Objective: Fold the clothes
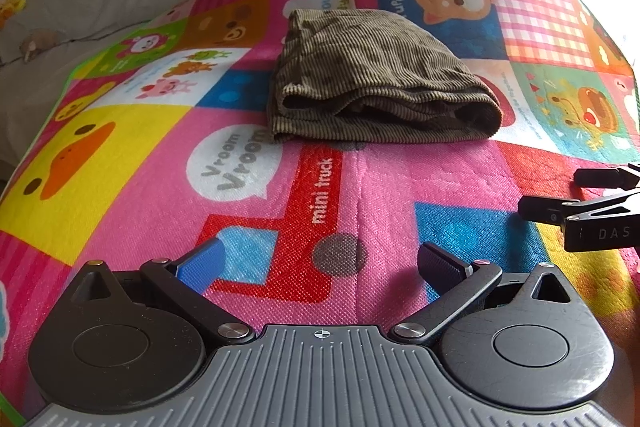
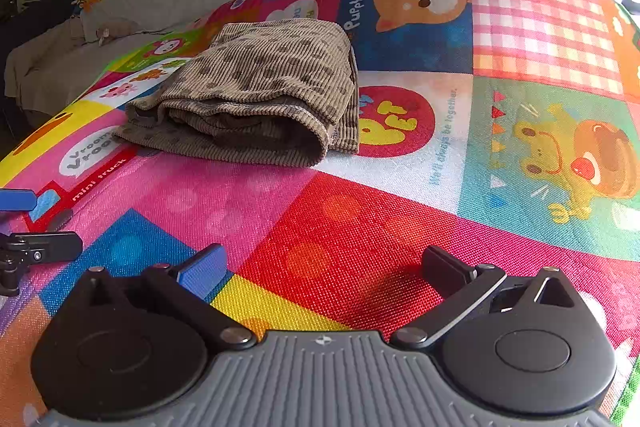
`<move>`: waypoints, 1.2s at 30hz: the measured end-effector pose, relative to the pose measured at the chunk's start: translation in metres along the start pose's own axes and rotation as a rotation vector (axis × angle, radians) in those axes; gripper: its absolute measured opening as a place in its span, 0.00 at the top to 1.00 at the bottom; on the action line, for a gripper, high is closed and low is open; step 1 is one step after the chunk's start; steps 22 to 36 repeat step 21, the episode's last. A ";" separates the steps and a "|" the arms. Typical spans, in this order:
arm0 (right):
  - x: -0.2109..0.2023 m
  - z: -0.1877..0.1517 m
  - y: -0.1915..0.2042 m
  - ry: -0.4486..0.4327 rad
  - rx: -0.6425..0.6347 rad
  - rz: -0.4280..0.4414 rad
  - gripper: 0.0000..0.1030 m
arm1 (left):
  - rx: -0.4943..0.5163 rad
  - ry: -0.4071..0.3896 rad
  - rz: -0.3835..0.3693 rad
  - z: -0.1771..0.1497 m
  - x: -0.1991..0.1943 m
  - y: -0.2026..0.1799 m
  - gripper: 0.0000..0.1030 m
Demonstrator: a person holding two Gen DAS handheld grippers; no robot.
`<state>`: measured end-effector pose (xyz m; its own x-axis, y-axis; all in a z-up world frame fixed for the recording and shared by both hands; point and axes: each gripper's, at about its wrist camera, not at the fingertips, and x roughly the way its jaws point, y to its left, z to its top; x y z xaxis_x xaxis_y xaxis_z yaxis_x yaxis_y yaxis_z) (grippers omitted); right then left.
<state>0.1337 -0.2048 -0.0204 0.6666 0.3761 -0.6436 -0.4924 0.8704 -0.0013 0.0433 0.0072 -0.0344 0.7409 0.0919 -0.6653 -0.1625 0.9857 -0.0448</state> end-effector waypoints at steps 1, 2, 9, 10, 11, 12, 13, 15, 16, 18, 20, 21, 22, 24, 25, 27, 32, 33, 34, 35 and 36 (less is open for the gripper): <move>0.000 0.000 0.000 0.000 0.000 0.000 0.00 | 0.001 -0.001 0.002 0.000 0.000 0.000 0.00; 0.000 0.000 0.000 0.000 -0.001 0.000 0.00 | 0.002 -0.002 0.004 -0.001 0.000 -0.001 0.00; 0.000 0.000 0.001 0.000 -0.001 -0.001 0.00 | -0.007 -0.006 0.008 0.000 0.000 -0.001 0.00; 0.000 0.000 0.001 0.000 -0.001 -0.001 0.00 | -0.010 -0.006 0.005 0.000 0.000 0.000 0.00; 0.000 0.000 0.001 0.000 -0.001 -0.002 0.00 | -0.013 -0.006 0.003 0.001 0.000 0.000 0.00; 0.000 0.000 0.001 0.000 -0.001 -0.002 0.00 | -0.015 -0.006 0.001 0.001 0.000 0.001 0.00; 0.000 0.000 0.001 0.000 0.000 -0.002 0.00 | -0.015 -0.005 0.000 0.001 0.000 0.001 0.00; 0.000 0.000 0.001 0.000 0.000 -0.002 0.00 | -0.021 -0.007 -0.002 0.001 -0.001 0.002 0.00; 0.000 0.000 0.001 0.000 0.000 -0.002 0.00 | -0.026 -0.008 -0.003 0.002 -0.001 0.002 0.00; 0.000 0.000 0.001 0.000 0.000 0.000 0.00 | -0.040 -0.013 -0.014 0.002 -0.002 0.005 0.00; 0.000 0.000 0.001 0.000 0.000 0.003 0.00 | -0.062 -0.025 -0.038 0.003 -0.005 0.010 0.00; -0.001 0.001 0.005 0.002 -0.007 0.028 0.00 | -0.080 -0.040 -0.054 0.005 -0.008 0.016 0.00; -0.001 0.001 0.005 0.002 -0.007 0.028 0.00 | -0.080 -0.040 -0.054 0.005 -0.008 0.016 0.00; -0.001 0.001 0.005 0.002 -0.007 0.028 0.00 | -0.080 -0.040 -0.054 0.005 -0.008 0.016 0.00; -0.001 0.001 0.005 0.002 -0.007 0.028 0.00 | -0.080 -0.040 -0.054 0.005 -0.008 0.016 0.00; -0.001 0.001 0.005 0.002 -0.007 0.028 0.00 | -0.080 -0.040 -0.054 0.005 -0.008 0.016 0.00; -0.001 0.001 0.005 0.002 -0.007 0.028 0.00 | -0.080 -0.040 -0.054 0.005 -0.008 0.016 0.00; -0.001 0.001 0.005 0.002 -0.007 0.028 0.00 | -0.080 -0.040 -0.054 0.005 -0.008 0.016 0.00; -0.001 0.001 0.005 0.002 -0.007 0.028 0.00 | -0.080 -0.040 -0.054 0.005 -0.008 0.016 0.00; -0.001 0.001 0.005 0.002 -0.007 0.028 0.00 | -0.080 -0.040 -0.054 0.005 -0.008 0.016 0.00; -0.001 0.001 0.005 0.002 -0.007 0.028 0.00 | -0.080 -0.040 -0.054 0.005 -0.008 0.016 0.00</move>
